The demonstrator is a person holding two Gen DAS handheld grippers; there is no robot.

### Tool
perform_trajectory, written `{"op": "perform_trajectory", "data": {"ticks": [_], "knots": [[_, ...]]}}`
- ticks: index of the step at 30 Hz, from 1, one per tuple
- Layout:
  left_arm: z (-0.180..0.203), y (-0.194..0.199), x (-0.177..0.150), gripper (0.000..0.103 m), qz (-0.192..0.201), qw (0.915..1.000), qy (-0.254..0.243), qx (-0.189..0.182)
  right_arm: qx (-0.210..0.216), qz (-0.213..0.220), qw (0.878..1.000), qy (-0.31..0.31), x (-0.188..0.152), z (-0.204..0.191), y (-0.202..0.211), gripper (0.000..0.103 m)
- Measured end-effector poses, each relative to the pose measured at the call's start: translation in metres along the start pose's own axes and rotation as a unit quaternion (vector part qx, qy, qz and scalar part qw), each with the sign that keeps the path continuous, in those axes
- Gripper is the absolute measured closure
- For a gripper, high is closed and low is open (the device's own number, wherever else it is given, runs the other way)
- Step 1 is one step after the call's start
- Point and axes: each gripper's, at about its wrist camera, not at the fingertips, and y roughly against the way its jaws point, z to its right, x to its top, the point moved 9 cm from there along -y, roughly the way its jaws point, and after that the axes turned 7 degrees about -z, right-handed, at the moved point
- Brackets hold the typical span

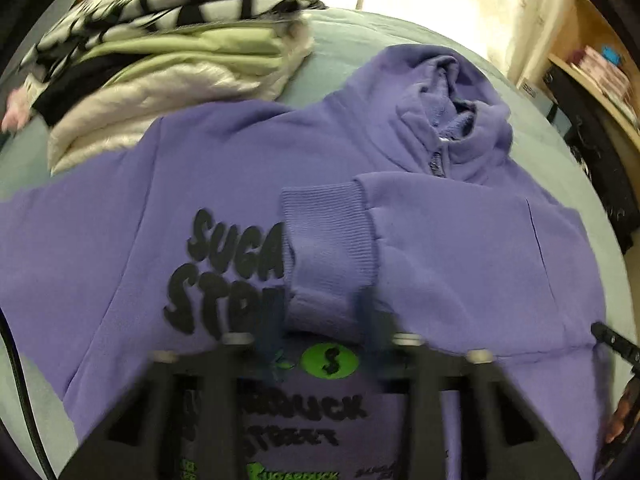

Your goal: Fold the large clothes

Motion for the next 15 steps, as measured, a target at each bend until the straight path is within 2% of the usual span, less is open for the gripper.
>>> {"op": "perform_trajectory", "data": {"ticks": [1, 3, 5, 7, 9, 11, 14, 15], "knots": [[0.004, 0.002, 0.001, 0.088, 0.006, 0.9999, -0.006, 0.011, -0.013, 0.003, 1.0, 0.003, 0.0, 0.001, 0.0, 0.075], [0.006, 0.006, 0.0, 0.088, 0.014, 0.9991, -0.022, 0.032, -0.019, 0.024, 1.0, 0.003, 0.001, 0.0, 0.01, 0.077], [0.005, 0.002, -0.007, 0.083, 0.007, 0.9977, -0.037, 0.056, -0.037, 0.039, 0.999, 0.005, -0.002, 0.004, 0.015, 0.078], [0.003, 0.004, -0.008, 0.079, 0.007, 0.9974, -0.032, 0.064, -0.052, 0.017, 0.998, 0.0, -0.008, 0.01, 0.002, 0.075], [0.0, 0.012, -0.008, 0.077, 0.004, 0.998, -0.02, 0.06, -0.06, 0.014, 0.998, -0.01, -0.006, 0.01, 0.007, 0.07], [-0.003, 0.025, -0.008, 0.077, 0.014, 0.9981, -0.013, 0.059, -0.072, 0.014, 0.997, -0.013, -0.004, 0.007, 0.017, 0.069], [0.001, 0.045, -0.005, 0.074, 0.047, 0.9969, -0.022, 0.059, -0.099, 0.054, 0.993, 0.023, 0.007, -0.015, 0.043, 0.068], [0.006, 0.049, -0.003, 0.074, 0.054, 0.9965, -0.028, 0.056, -0.106, 0.07, 0.991, 0.038, 0.011, -0.025, 0.051, 0.062]]}}
